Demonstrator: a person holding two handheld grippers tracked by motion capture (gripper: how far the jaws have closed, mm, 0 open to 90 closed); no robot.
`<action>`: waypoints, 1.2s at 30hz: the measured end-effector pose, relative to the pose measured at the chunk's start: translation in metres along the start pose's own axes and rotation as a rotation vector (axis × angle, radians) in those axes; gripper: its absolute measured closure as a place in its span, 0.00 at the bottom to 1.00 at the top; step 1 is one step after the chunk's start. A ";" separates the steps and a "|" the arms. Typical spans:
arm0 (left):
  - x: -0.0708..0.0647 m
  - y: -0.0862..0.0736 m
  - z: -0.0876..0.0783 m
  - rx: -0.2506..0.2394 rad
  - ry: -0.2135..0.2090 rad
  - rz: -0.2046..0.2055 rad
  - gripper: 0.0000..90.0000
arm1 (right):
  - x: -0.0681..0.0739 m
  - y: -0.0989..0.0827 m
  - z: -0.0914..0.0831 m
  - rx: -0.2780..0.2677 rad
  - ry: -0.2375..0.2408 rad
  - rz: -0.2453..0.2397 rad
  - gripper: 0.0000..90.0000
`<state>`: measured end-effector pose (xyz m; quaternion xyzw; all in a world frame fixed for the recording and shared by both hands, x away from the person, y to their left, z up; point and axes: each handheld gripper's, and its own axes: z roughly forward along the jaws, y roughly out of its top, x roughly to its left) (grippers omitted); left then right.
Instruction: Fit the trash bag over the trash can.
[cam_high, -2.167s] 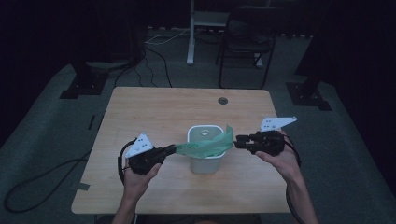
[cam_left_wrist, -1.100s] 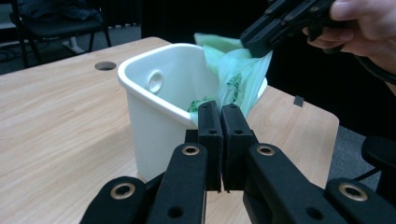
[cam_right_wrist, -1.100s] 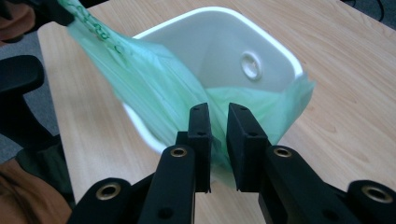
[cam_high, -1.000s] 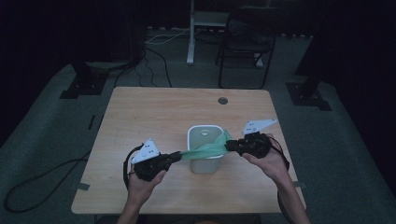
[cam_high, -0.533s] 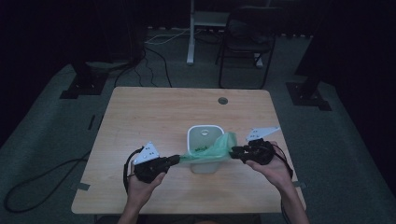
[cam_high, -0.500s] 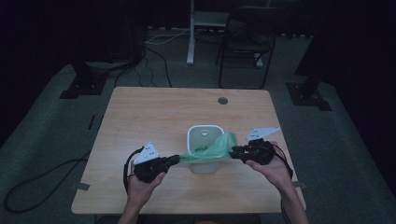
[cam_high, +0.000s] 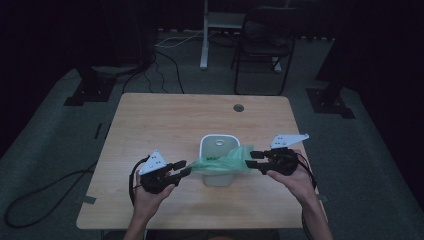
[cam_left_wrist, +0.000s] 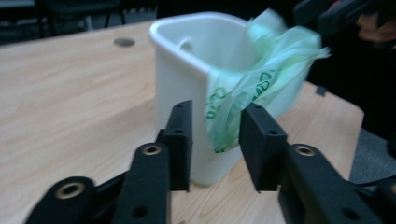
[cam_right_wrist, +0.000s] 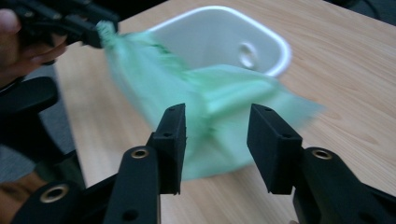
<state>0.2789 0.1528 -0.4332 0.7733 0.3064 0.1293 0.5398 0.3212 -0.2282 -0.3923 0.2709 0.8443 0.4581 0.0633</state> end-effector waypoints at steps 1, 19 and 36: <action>-0.002 0.002 0.000 -0.005 -0.004 0.012 0.68 | 0.002 0.000 0.001 0.001 0.015 -0.010 0.61; -0.015 0.013 0.003 0.014 0.003 0.115 1.00 | -0.003 0.017 0.005 -0.013 0.020 -0.042 1.00; -0.016 0.057 0.000 -0.048 0.004 0.200 0.57 | 0.011 0.052 0.008 -0.039 0.048 -0.131 1.00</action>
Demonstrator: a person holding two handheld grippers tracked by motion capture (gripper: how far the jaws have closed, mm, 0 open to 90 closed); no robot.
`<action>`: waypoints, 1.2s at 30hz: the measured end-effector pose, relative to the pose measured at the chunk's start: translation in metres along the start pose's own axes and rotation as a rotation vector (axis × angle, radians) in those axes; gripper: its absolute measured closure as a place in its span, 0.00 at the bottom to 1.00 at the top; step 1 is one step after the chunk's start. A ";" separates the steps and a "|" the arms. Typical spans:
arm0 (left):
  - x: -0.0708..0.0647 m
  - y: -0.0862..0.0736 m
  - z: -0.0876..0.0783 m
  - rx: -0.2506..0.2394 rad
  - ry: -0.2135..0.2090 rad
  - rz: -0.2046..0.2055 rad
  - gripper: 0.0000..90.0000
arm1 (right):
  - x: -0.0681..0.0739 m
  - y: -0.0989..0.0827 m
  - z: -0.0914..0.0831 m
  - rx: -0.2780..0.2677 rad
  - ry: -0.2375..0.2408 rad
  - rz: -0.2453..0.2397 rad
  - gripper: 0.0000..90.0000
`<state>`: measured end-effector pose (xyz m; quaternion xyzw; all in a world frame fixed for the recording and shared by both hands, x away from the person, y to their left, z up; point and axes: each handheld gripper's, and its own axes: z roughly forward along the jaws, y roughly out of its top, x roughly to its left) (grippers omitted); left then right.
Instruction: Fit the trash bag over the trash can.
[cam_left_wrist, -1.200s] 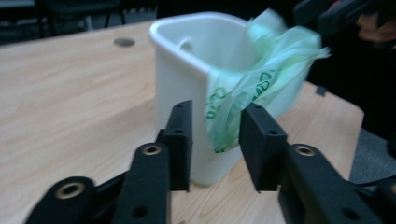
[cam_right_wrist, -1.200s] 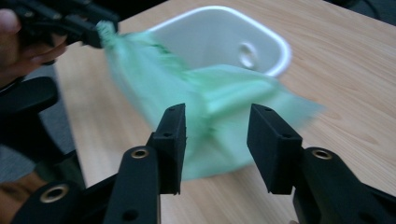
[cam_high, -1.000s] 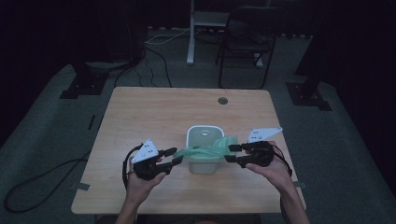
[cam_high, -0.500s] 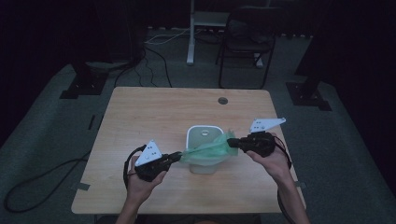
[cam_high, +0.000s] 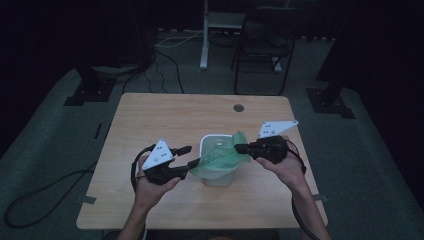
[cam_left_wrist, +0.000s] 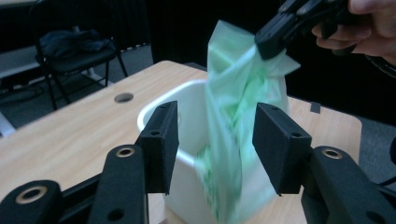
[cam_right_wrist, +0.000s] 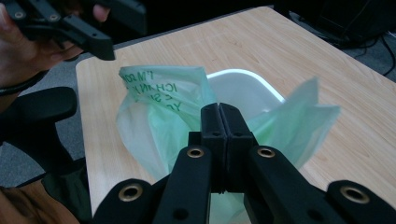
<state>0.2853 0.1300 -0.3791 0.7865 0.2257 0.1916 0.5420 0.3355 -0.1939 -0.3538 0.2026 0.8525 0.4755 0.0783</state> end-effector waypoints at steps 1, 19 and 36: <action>0.000 0.000 0.000 0.000 0.000 0.000 0.57 | 0.000 0.000 0.000 0.000 0.002 -0.001 1.00; -0.005 0.037 0.082 0.190 -0.094 0.211 0.90 | -0.002 0.002 0.002 -0.023 0.048 0.004 0.99; 0.010 0.034 0.064 0.139 0.015 0.113 1.00 | -0.016 -0.013 -0.006 -0.062 -0.061 0.112 0.60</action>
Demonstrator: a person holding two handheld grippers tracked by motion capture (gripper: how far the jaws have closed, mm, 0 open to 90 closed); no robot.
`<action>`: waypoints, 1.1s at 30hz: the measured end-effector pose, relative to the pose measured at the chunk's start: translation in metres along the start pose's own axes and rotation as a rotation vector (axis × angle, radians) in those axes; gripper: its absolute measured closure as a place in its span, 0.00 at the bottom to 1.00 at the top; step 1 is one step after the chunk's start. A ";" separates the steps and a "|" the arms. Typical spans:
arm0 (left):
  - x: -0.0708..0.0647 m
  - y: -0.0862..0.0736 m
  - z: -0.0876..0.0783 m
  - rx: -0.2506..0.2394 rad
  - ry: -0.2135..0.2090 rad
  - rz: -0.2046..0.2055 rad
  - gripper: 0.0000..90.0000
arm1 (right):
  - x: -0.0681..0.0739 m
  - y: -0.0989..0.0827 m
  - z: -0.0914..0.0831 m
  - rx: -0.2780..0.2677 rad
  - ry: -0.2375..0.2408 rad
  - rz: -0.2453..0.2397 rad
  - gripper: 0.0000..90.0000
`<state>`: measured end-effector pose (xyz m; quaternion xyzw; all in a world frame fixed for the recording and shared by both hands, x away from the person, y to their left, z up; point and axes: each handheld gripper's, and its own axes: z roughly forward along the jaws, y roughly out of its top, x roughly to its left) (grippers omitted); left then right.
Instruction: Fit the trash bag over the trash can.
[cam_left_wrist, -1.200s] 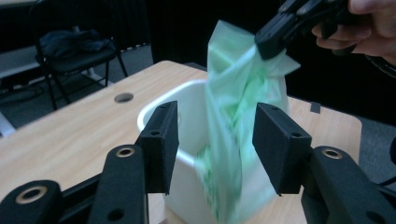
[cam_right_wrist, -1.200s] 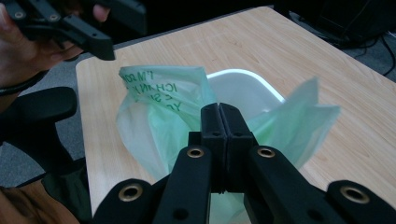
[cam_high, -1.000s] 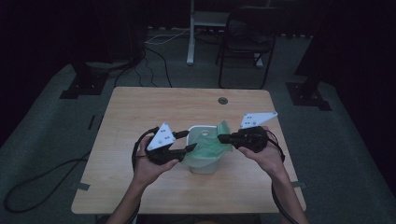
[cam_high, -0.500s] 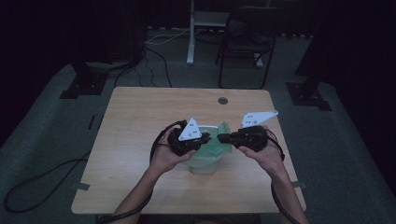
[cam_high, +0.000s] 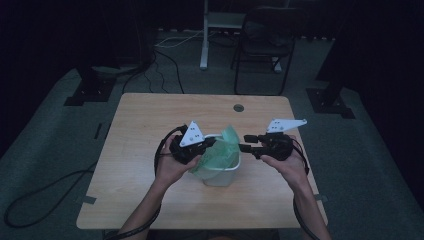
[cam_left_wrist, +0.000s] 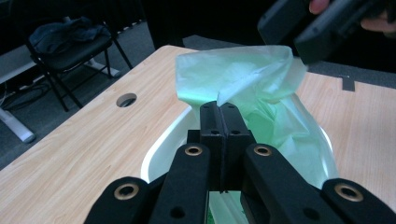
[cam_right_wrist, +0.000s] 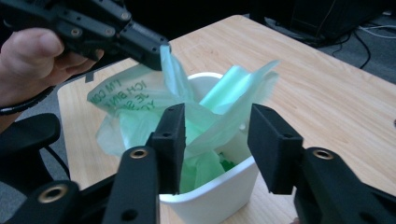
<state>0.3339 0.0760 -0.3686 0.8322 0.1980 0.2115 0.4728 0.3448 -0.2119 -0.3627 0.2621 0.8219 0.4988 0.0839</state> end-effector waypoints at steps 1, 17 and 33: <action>0.000 0.000 0.000 -0.003 0.003 -0.005 1.00 | 0.001 -0.001 0.001 0.001 0.008 -0.001 0.59; 0.002 0.005 -0.011 -0.075 0.039 -0.058 1.00 | 0.004 -0.005 0.034 0.048 0.069 0.051 0.47; 0.022 -0.007 -0.023 -0.101 0.127 -0.174 1.00 | -0.008 -0.010 0.016 0.039 0.025 0.058 0.99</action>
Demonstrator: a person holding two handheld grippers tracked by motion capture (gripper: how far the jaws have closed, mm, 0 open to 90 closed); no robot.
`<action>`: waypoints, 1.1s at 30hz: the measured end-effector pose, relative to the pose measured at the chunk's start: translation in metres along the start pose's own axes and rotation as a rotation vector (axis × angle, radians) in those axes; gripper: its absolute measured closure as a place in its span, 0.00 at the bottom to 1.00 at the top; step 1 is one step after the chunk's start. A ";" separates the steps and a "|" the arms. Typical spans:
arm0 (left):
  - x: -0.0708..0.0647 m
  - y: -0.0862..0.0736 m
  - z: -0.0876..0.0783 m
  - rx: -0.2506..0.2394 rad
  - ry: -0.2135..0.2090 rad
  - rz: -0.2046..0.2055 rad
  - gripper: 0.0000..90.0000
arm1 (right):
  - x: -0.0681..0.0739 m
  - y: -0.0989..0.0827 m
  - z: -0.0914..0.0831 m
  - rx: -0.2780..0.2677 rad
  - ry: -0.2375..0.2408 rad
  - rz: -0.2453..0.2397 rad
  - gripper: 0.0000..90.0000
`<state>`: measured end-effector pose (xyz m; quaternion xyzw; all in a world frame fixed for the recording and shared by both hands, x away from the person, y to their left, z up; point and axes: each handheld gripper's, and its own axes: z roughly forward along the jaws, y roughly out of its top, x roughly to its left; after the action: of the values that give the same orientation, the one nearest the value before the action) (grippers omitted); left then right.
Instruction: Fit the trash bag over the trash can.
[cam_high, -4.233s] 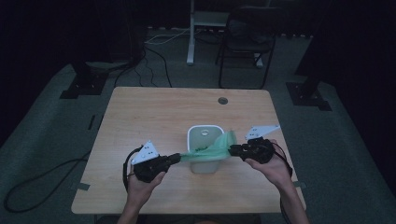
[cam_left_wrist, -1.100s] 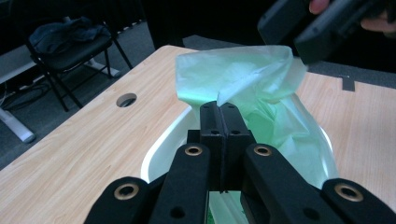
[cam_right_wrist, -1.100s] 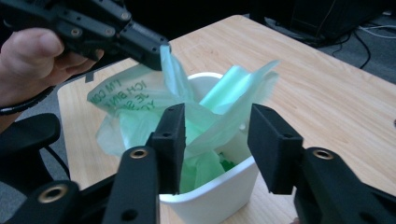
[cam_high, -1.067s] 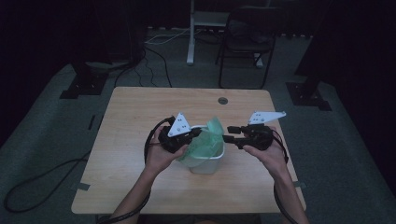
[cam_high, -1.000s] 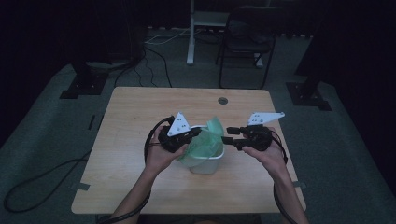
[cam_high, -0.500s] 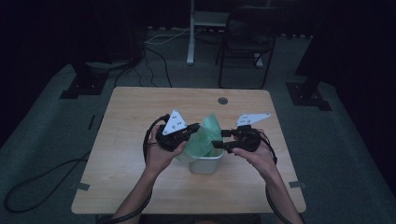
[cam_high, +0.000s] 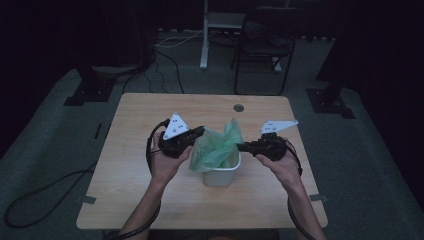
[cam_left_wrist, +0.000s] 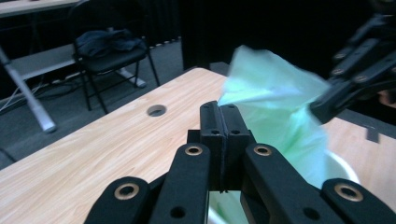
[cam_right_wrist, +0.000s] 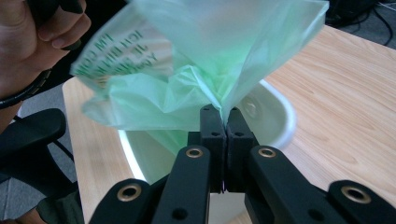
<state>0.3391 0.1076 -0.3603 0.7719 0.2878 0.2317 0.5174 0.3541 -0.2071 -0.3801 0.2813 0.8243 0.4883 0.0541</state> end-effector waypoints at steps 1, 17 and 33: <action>0.000 0.000 0.000 0.000 0.000 0.000 1.00 | 0.000 0.000 0.000 0.000 0.000 0.000 0.99; 0.035 -0.033 0.004 0.076 0.095 -0.173 1.00 | -0.021 -0.025 -0.030 0.047 -0.147 0.092 1.00; 0.035 -0.037 0.000 0.071 0.084 -0.183 1.00 | -0.010 -0.013 -0.026 0.023 -0.282 -0.033 0.56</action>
<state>0.3570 0.1427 -0.3925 0.7498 0.3867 0.2052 0.4962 0.3480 -0.2374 -0.3794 0.3342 0.8186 0.4336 0.1741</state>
